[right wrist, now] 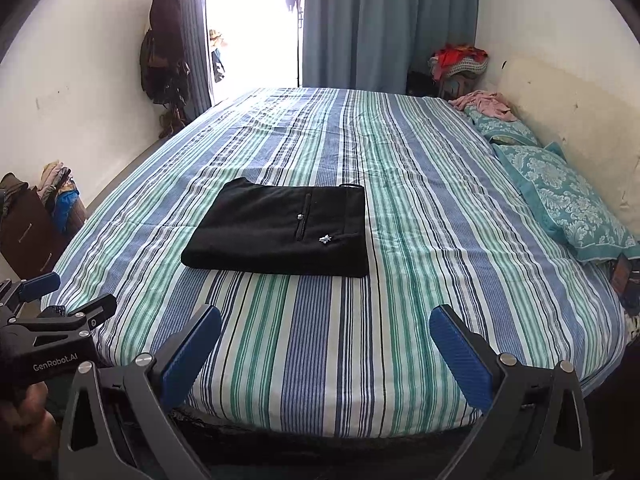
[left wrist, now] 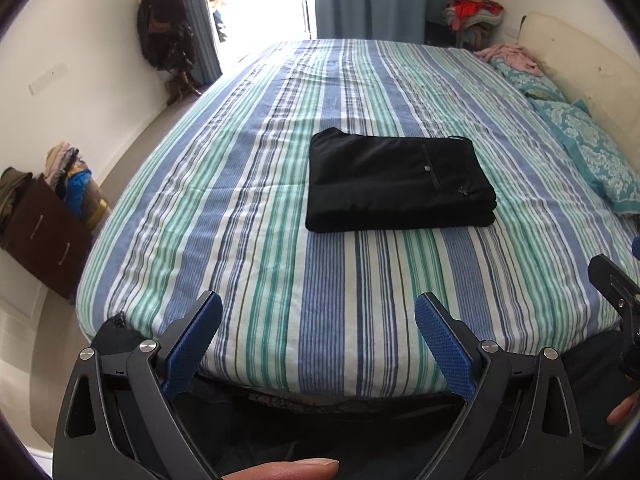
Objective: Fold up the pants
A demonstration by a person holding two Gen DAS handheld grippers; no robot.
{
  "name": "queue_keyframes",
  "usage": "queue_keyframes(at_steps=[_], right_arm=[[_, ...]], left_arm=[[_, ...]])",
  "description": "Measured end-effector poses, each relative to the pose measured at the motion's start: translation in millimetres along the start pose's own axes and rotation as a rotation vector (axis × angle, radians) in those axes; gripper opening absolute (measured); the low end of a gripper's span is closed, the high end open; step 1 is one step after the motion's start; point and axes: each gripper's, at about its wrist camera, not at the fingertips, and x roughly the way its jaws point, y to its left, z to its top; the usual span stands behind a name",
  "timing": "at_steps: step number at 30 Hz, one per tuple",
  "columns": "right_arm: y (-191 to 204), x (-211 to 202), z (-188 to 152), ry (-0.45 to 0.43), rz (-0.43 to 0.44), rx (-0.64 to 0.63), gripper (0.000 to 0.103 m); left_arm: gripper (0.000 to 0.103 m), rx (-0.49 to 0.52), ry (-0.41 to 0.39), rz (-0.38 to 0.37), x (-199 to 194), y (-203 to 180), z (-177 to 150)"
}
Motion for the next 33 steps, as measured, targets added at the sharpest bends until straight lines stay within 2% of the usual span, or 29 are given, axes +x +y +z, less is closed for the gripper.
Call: queue_keyframes(at_steps=[33], right_arm=[[2.0,4.0,3.8,0.022,-0.002,-0.018,0.103]], left_arm=[[0.098,-0.004,0.01,0.002,5.5,0.8,3.0]])
